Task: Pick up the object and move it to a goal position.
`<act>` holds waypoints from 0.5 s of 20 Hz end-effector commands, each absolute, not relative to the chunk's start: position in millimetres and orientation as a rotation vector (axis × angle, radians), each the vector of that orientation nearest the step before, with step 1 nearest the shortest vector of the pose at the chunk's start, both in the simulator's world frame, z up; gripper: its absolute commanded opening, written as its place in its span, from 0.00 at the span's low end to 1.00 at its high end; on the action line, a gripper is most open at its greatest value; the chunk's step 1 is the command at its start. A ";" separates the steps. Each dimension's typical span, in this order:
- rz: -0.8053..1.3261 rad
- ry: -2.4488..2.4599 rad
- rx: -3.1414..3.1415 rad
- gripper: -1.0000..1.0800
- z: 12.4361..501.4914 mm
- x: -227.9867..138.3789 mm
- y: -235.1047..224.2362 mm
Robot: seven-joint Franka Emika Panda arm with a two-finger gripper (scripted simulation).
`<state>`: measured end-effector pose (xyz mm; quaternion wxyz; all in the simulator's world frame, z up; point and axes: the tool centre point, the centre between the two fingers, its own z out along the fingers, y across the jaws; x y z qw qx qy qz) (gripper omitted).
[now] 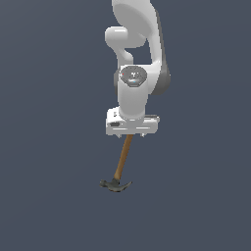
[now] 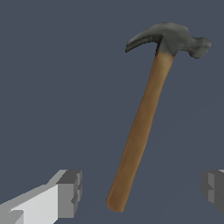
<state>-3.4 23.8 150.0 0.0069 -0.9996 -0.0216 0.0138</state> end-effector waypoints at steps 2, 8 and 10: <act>0.043 -0.052 -3.127 0.96 148.3 -2.6 22.9; 0.038 0.047 -3.127 0.96 137.4 4.1 21.6; 0.036 0.098 -3.127 0.96 131.7 7.4 20.7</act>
